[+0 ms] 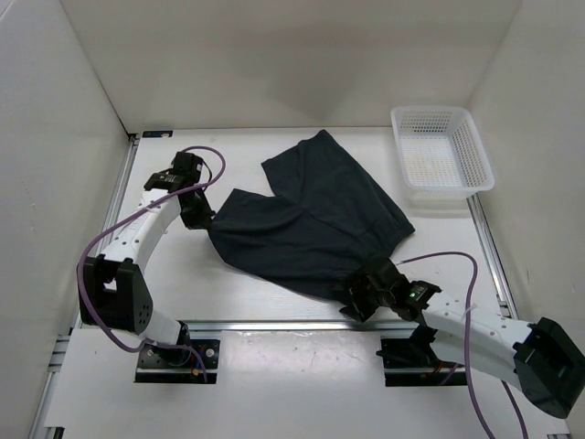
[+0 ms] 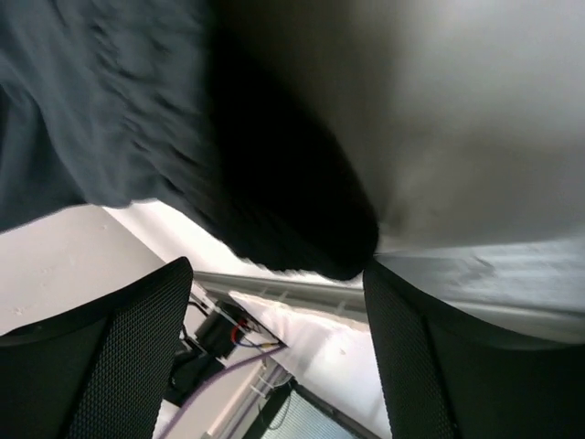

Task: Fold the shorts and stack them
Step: Flatten the shorts out

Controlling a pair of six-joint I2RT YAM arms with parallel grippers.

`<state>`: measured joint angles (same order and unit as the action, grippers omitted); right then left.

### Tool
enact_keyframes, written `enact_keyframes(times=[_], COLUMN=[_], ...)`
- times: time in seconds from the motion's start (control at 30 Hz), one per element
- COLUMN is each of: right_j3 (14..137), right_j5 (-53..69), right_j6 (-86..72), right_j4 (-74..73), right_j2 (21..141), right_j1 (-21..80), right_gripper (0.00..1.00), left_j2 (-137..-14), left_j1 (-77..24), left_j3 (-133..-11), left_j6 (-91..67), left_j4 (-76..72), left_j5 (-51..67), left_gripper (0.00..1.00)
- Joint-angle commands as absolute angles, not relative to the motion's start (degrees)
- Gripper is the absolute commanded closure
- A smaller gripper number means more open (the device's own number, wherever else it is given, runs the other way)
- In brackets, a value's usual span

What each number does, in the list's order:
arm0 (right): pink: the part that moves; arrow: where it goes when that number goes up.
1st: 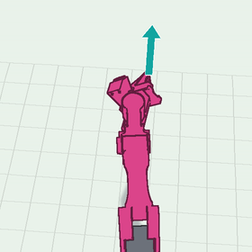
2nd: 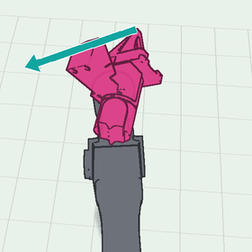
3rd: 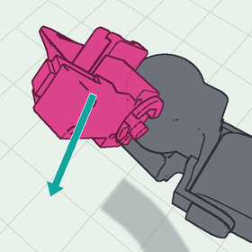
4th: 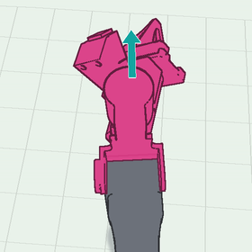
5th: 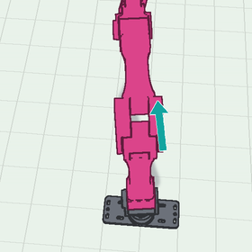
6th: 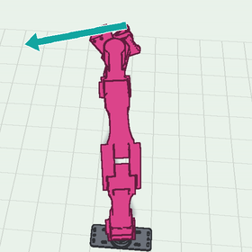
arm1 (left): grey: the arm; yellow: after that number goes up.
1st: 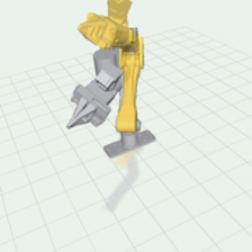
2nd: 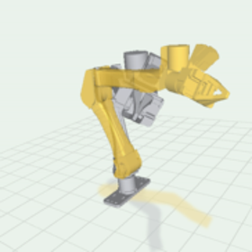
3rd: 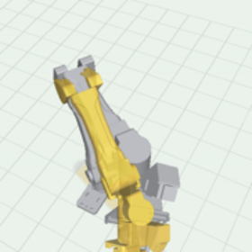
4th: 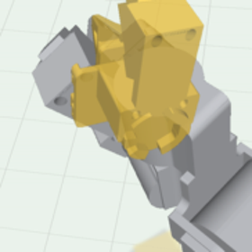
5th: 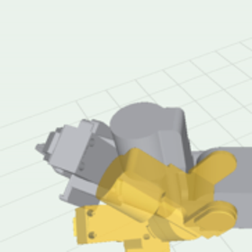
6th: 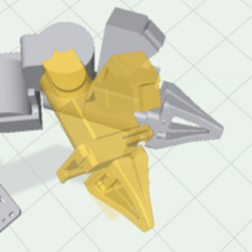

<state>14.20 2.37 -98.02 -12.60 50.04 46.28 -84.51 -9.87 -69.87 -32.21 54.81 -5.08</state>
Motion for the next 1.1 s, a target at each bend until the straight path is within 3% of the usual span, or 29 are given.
enact_keyframes(times=[0.0,0.07,0.1,0.13,0.2,0.23,0.3,0.4,0.5,0.57,0.67,0.8,0.87,0.97,1.0,1.03,1.07], right_j3=[15.46,15.99,17.39,18.45,20.47,22.83,25.65,39.5,66.29,83.74,93.13,90.72,88.08,81.93,80.87,80.16,80.16], right_j5=[-4.47,-6.76,-7.9,-9.04,-9.76,-9.76,-8.36,2.78,9.91,10.45,8.88,7.66,3.8,0.8,-0.51,-2.01,-3.76], right_j6=[-97.29,-94.75,-93.88,-92.74,-87.03,-84.58,-75.01,-59.72,-47.93,-44.23,-39.65,-34.21,-29.54,-28.13,-28.13,-27.6,-27.6], right_j4=[-11.77,-13.18,-14.58,-16.59,-20.29,-20.91,-18.65,-16.61,-26.76,-31.36,-32.43,-32.43,-33.13,-32.18,-32.17,-31.65,-31.64], right_j2=[52.47,53.17,53.17,53.17,53.78,53.79,55.36,65.44,81.68,84.37,82.63,78.76,78.22,79.71,81.46,82.69,84.18], right_j1=[46.58,44.83,44.04,42.82,37.29,34.66,25.26,12.07,7.74,7.73,9.84,16.5,24.58,34.34,37.06,43.18,46.2], right_gripper=[0.27,0.41,0.71,0.82,0.98,1.0,1.0,1.0,1.0,1.0,1.0,1.0,1.0,0.82,0.72,0.53,0.48], left_j2=[-83.14,-83.14,-83.67,-83.67,-85.51,-86.39,-89.72,-94.65,-98.25,-98.26,-96.69,-90.63,-89.3,-88.77,-88.77,-88.77,-88.77], left_j1=[-9.76,-9.76,-9.76,-9.76,-9.15,-9.14,-7.92,-6.16,-3.7,-2.47,-0.01,0.0,0.0,0.0,0.0,0.0,0.0], left_j3=[-71.46,-71.46,-71.46,-71.46,-73.72,-75.05,-80.38,-92.31,-103.58,-114.4,-120.94,-113.49,-107.62,-103.03,-102.4,-101.87,-101.87], left_j6=[-32.17,-32.17,-32.17,-32.17,-32.17,-31.47,-30.94,-30.41,-29.88,-29.88,-30.5,-31.03,-31.03,-30.42,-30.41,-30.41,-30.41], left_j4=[53.79,53.79,53.79,53.79,53.79,53.79,53.79,56.33,61.16,64.49,65.74,61.18,59.77,59.77,59.77,59.24,59.24], left_j5=[-4.22,-4.22,-4.22,-4.22,-3.7,-3.17,-1.33,2.01,5.44,7.19,10.09,12.91,12.92,12.92,11.88,11.26,10.55], left_gripper=[0.9,0.9,0.9,0.9,0.9,0.9,0.9,0.9,0.9,0.9,0.9,0.9,0.9,0.9,0.9,0.9,0.9])
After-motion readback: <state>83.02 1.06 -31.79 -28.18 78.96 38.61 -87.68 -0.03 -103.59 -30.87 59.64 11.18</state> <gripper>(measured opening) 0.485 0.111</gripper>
